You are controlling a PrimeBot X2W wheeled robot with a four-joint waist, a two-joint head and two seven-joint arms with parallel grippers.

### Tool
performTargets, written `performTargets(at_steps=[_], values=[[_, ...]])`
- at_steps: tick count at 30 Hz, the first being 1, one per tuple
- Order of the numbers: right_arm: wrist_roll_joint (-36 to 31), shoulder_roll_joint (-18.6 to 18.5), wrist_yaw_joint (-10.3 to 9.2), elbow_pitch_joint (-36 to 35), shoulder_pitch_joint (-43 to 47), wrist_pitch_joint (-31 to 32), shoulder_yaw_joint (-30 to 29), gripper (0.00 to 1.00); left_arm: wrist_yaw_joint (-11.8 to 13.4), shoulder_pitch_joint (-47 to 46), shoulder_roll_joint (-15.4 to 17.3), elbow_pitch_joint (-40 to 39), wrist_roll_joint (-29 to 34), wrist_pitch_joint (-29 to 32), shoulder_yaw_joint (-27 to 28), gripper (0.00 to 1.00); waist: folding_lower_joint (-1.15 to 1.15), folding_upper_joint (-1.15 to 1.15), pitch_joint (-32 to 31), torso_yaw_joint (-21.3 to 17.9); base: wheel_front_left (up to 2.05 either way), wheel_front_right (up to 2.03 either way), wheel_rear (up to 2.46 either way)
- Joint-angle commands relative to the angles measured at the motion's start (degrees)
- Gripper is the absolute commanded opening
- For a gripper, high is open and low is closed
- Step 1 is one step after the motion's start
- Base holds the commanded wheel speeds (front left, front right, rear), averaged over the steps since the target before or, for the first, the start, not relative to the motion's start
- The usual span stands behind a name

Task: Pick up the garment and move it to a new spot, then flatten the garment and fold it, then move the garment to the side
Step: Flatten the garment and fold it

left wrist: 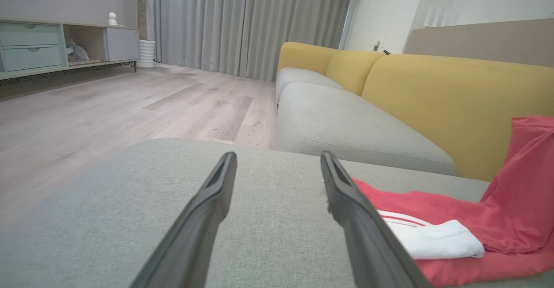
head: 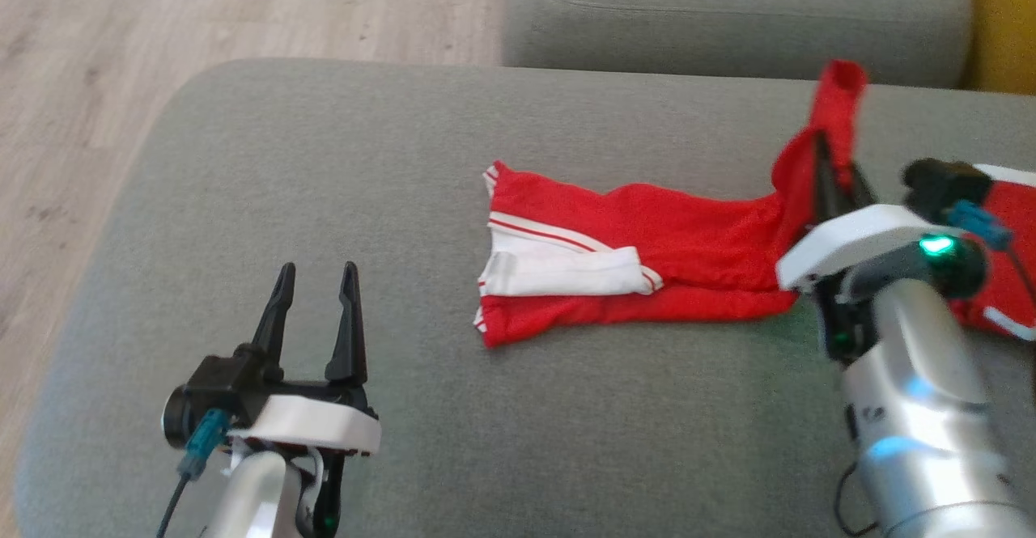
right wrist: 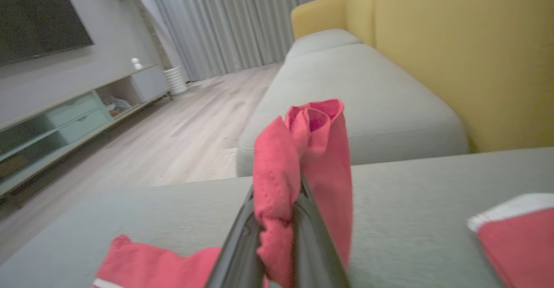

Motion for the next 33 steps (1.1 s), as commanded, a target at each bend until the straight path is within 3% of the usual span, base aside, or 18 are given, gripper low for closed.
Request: performTargets(at_steps=[1, 6, 10, 18, 28, 29, 30, 31, 33], values=[[2.7, 0.0, -0.11, -3.0, -0.2, 0.3, 4.4, 0.0, 0.3, -1.5, 0.4, -1.7, 0.7, -0.3, 1.7, 1.0, 0.01, 0.0, -0.1, 1.3, 0.0, 0.0, 0.0], [10.4, 0.0, -0.11, -6.6, 0.8, 1.8, 17.6, 0.0, 0.4, -1.8, 0.4, -2.1, 0.3, -0.3, 1.3, 1.0, 0.01, 0.0, 0.6, 4.0, 0.0, 0.0, 0.0], [11.0, 0.0, -0.11, -6.3, 0.6, 1.9, 24.4, 0.0, 0.4, -2.6, 0.4, -2.3, 0.2, -0.3, 1.0, 1.0, 0.01, 0.0, 1.9, 6.5, 0.0, 0.0, 0.0], [12.1, 0.0, -0.11, -0.9, -0.5, 1.3, 30.1, 0.0, 0.8, -4.4, 0.4, -2.1, -2.1, -0.3, -1.3, 1.0, 0.01, 0.0, 4.5, 11.8, 0.0, 0.0, 0.0], [13.1, 0.0, -0.11, 4.6, -2.1, 0.0, 33.6, 0.0, 1.3, -5.0, 0.4, -1.9, -2.6, -0.3, -1.7, 1.0, 0.01, 0.0, 5.6, 13.0, 0.0, 0.0, 0.0], [13.2, 0.0, -0.11, 5.1, -2.3, -0.2, 33.9, 0.28, 1.3, -4.9, 0.4, -1.8, -2.6, -0.3, -1.6, 1.0, 0.01, 0.0, 5.5, 13.0, 0.0, 0.0, 0.0], [13.4, 0.0, -0.11, 5.3, -2.4, -0.4, 34.5, 0.83, 1.3, -4.9, 0.4, -1.7, -2.6, -0.3, -1.5, 1.0, 0.01, 0.0, 5.4, 13.0, 0.0, 0.0, 0.0], [14.2, 0.0, -0.11, 5.1, -2.4, -0.4, 35.3, 1.0, 1.3, -5.0, 0.4, -1.5, -2.5, -0.3, -1.5, 1.0, 0.01, 0.0, 5.4, 12.9, 0.0, 0.0, 0.0], [16.0, 0.0, -0.11, 4.1, -2.4, -0.6, 37.4, 1.0, 1.4, -5.2, 0.4, -1.2, -2.4, -0.3, -1.2, 1.0, 0.01, 0.0, 5.0, 12.5, 0.0, 0.0, 0.0]])
